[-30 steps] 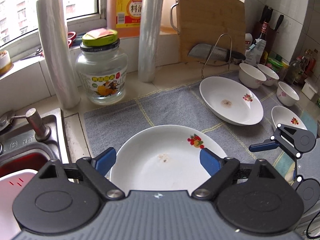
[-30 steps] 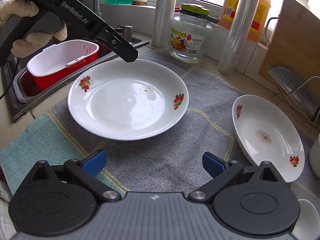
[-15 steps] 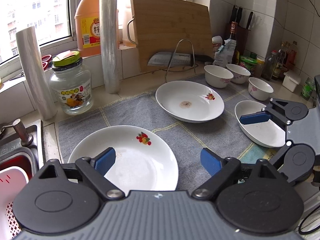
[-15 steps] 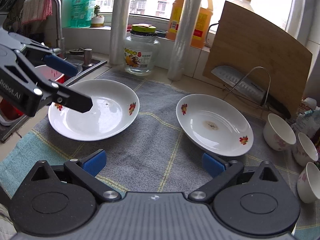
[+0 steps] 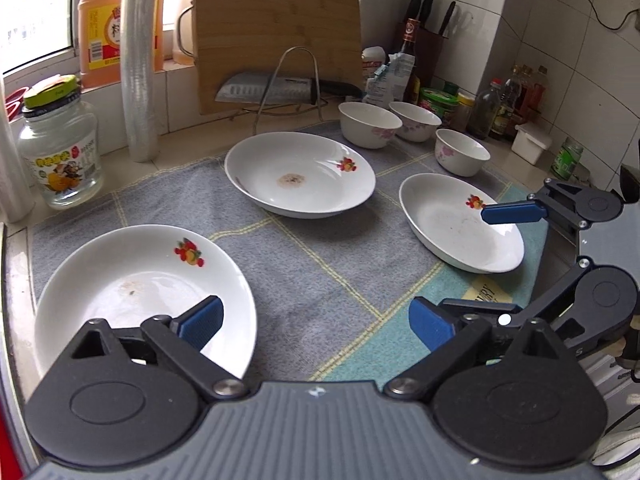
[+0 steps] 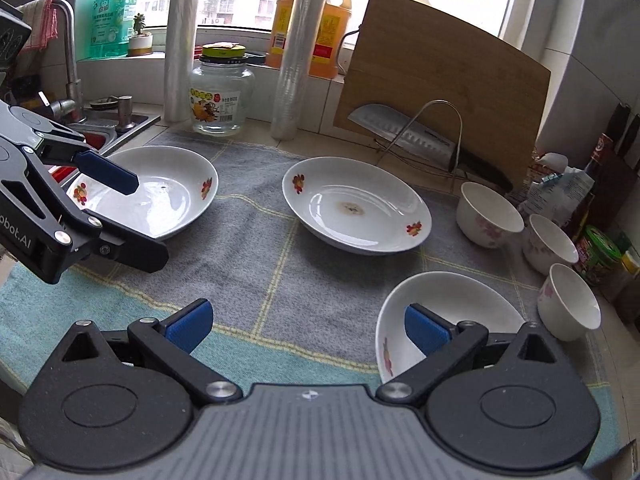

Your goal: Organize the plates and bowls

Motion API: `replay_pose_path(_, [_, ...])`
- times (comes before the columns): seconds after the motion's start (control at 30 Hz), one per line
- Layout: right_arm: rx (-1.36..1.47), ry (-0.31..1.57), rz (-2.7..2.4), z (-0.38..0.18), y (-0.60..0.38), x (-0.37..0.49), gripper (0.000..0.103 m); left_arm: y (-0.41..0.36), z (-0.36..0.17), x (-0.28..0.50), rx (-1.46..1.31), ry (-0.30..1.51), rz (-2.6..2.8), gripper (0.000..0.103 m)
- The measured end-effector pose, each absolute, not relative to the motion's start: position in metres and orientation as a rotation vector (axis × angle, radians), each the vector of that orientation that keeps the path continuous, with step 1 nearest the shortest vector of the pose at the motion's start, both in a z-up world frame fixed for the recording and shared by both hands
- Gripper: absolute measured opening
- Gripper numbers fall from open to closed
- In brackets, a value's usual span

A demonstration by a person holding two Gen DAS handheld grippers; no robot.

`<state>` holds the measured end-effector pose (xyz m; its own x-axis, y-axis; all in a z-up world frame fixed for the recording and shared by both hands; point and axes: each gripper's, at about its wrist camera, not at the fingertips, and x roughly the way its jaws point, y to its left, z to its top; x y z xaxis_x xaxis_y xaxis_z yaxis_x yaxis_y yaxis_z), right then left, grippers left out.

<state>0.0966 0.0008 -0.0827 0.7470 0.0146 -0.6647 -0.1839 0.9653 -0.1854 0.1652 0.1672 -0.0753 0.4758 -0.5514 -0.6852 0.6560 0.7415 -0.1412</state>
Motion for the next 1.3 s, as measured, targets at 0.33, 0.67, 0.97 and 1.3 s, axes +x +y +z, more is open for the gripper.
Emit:
replay_pose_path(0.33, [-0.22,0.714,0.058,-0.085,-0.064,0.083,0.103,0.104,-0.081,0.147,0.22,0.778,-0.745,0.099])
replay_pose_path(0.67, [-0.253,0.711,0.173,-0.094,-0.163,0.084,0.103,0.027,-0.084,0.14,0.171,0.828,-0.546,0.099])
replay_pose_path(0.97, [-0.262,0.716,0.315,-0.103,-0.211,0.084,0.103,-0.009,-0.081,0.13,0.101,0.856,-0.444,0.099])
replay_pose_path(1.3, [-0.237,0.762,0.415,-0.12,-0.222,0.071,0.103,-0.014,-0.091,0.142,0.062,0.912,-0.425,0.099])
